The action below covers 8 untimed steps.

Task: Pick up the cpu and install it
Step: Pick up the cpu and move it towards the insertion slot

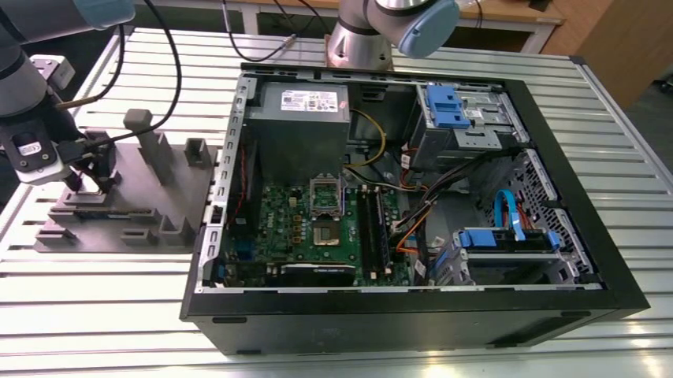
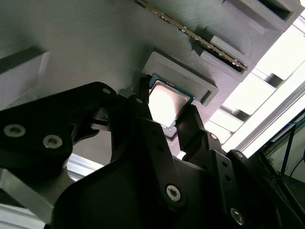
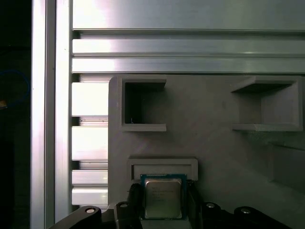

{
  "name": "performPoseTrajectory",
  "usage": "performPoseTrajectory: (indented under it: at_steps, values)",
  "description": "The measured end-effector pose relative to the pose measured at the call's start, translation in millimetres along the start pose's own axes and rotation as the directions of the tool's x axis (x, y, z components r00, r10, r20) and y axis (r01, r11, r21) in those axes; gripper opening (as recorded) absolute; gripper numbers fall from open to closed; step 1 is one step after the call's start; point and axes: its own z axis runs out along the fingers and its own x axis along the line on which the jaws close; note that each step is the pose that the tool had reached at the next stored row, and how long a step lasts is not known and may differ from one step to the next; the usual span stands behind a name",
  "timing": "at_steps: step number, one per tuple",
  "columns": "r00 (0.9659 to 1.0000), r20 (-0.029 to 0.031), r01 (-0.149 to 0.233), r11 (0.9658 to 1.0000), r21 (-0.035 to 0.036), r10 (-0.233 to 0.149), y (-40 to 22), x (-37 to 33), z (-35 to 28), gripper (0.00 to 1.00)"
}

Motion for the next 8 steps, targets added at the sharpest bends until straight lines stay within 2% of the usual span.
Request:
performPoseTrajectory:
  at_steps: [8]
  values:
    - [1.0,0.0,0.0,1.0,0.0,0.0,0.1,0.0,-1.7,0.47]
